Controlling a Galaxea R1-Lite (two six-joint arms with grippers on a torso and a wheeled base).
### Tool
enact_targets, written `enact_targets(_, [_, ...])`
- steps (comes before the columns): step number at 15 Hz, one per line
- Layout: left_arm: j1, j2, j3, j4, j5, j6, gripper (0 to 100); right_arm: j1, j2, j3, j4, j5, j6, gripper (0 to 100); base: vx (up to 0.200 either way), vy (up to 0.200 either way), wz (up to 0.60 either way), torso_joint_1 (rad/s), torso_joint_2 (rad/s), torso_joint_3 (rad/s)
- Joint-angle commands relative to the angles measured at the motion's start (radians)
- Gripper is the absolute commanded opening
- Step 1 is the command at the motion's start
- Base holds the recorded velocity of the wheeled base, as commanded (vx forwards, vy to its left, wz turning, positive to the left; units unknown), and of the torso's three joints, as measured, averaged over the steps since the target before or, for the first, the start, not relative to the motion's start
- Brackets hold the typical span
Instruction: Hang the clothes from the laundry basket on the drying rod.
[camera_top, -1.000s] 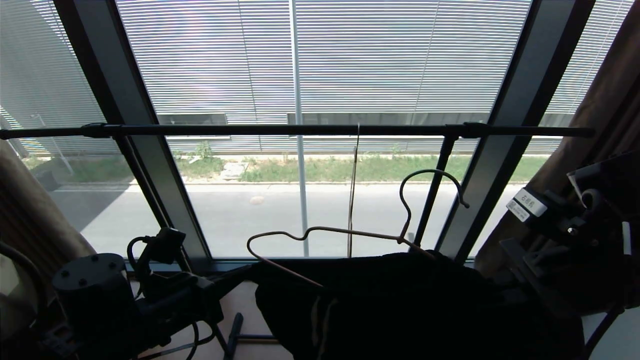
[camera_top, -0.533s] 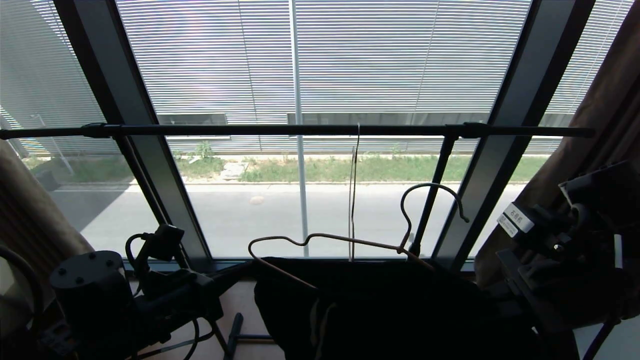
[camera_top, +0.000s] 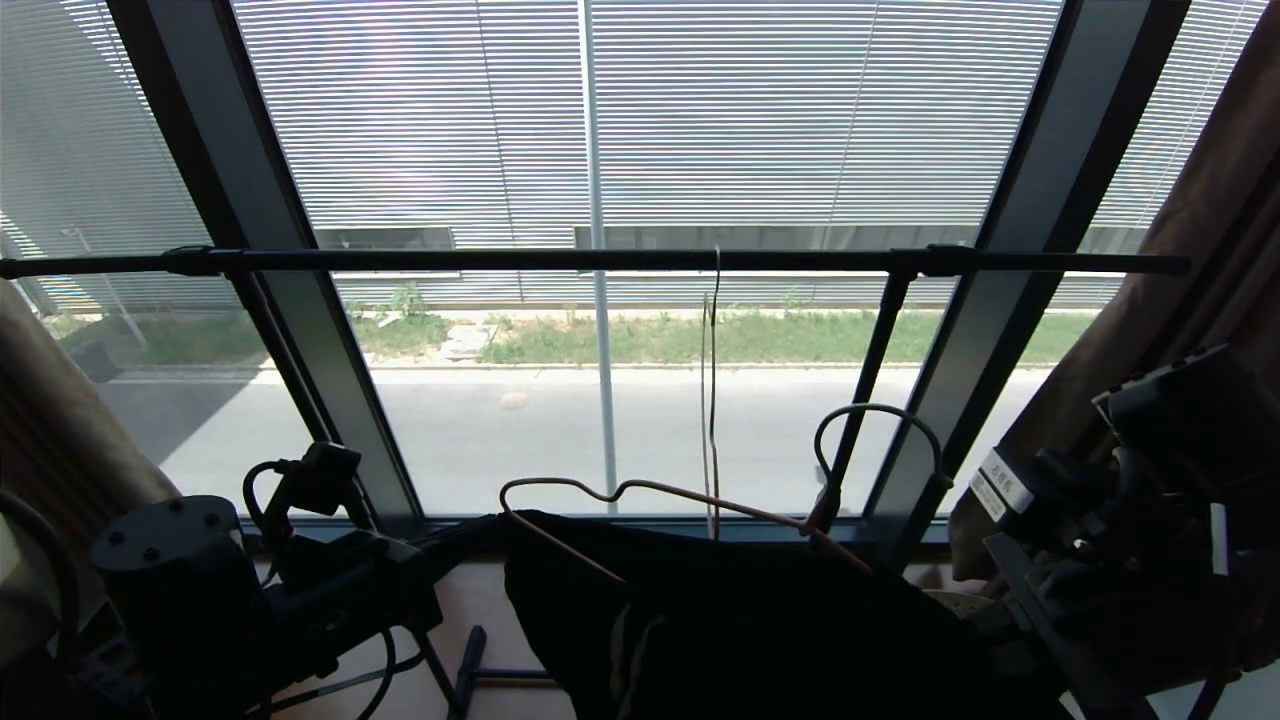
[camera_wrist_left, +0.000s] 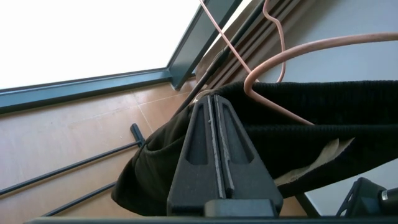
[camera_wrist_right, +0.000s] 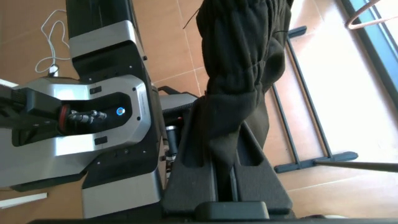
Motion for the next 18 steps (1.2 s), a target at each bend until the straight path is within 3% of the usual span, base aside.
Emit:
enact_targets(1, [0.001,-0.003,-0.002,-0.001,0.001,-0.001,0,0.009,0.008,-0.006,0.013,-0.008,-0.001,0,0.0,0.0,0.0,0.0,0.0,0.0])
enact_targets(4, [-0.001,-0.004,-0.004,-0.001,-0.001,-0.001,0,0.027,0.017,-0.006,0.025,-0.061,-0.001,0,0.0,0.0,0.0,0.0,0.0,0.0])
enact_targets(13, [-0.001,-0.004,-0.007,-0.001,-0.001,-0.001,0,0.043,0.044,0.0,0.045,-0.098,-0.001,0,0.0,0.0,0.0,0.0,0.0,0.0])
enact_targets(18, [-0.001,-0.007,-0.008,-0.001,-0.001,-0.001,0,0.067,0.069,0.002,0.059,-0.164,-0.001,0,0.0,0.0,0.0,0.0,0.0,0.0])
